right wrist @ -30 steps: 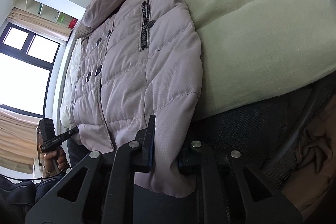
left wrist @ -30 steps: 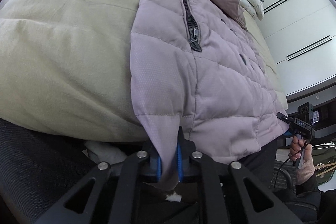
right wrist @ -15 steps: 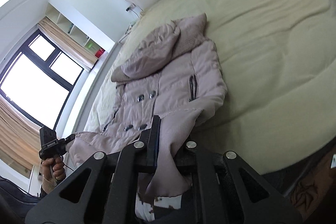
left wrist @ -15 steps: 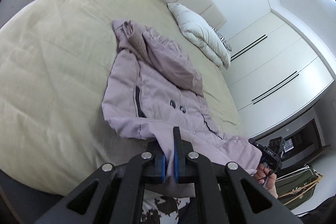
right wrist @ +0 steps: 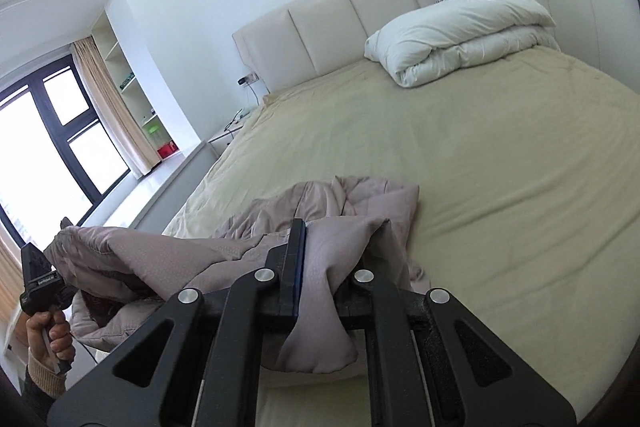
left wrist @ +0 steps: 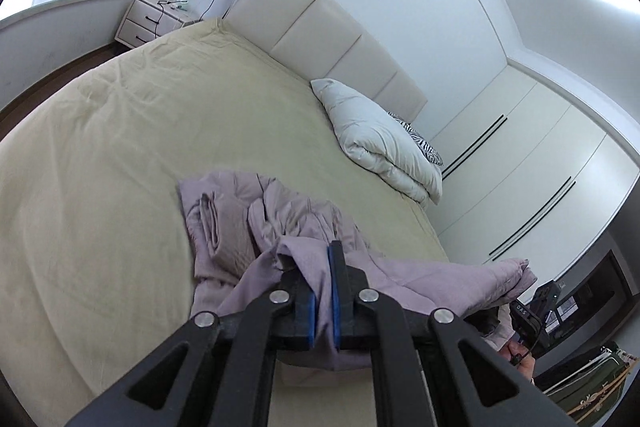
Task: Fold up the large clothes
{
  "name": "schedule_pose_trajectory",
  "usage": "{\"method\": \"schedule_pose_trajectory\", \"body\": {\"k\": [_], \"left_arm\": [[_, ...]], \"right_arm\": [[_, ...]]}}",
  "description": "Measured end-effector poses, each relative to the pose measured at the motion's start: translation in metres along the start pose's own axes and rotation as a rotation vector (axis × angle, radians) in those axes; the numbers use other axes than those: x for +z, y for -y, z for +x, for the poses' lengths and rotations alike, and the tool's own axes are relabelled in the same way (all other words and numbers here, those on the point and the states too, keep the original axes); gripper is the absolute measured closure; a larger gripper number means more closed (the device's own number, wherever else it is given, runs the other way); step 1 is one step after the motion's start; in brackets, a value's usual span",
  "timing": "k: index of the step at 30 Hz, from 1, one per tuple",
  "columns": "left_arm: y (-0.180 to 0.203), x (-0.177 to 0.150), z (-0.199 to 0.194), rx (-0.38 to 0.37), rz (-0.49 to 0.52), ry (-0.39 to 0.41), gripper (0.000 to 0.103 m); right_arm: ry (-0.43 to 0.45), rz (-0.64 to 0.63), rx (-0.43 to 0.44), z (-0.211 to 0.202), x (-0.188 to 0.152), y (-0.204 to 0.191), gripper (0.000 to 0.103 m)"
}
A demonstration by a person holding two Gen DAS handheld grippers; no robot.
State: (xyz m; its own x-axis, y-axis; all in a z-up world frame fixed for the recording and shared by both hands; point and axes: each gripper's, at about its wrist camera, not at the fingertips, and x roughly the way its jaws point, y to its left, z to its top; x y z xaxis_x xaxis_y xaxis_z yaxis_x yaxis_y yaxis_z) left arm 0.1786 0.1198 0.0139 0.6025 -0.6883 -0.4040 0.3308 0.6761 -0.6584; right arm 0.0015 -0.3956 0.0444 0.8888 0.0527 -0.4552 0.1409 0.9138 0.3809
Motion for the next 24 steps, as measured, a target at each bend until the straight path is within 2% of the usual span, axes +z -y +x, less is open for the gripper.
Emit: {"method": "schedule_pose_trajectory", "body": {"k": [5,10,17,18,22,24], "left_arm": [[-0.018,0.05,0.062,0.057,-0.017,0.008,0.096],[-0.054,0.078,0.134,0.14,-0.032,-0.04,0.096],[-0.097,0.079,0.218,0.268,-0.022,-0.103,0.095],[-0.102,0.076,0.226,0.289,-0.028,-0.11,0.092],[-0.107,0.068,0.232,0.29,-0.047,-0.098,0.09],[-0.097,0.069,0.216,0.284,-0.038,-0.066,0.071]], "right_arm": [[0.018,-0.004,-0.089,0.076,0.05,0.0,0.095],[-0.025,-0.038,-0.176,0.172,0.075,0.007,0.095],[-0.105,0.008,-0.248,0.294,0.066,0.046,0.095],[-0.128,0.025,-0.253,0.309,0.06,0.054,0.095],[-0.216,0.096,-0.245,0.349,0.032,0.085,0.094],[-0.205,0.126,-0.205,0.349,0.028,0.093,0.092]]}}
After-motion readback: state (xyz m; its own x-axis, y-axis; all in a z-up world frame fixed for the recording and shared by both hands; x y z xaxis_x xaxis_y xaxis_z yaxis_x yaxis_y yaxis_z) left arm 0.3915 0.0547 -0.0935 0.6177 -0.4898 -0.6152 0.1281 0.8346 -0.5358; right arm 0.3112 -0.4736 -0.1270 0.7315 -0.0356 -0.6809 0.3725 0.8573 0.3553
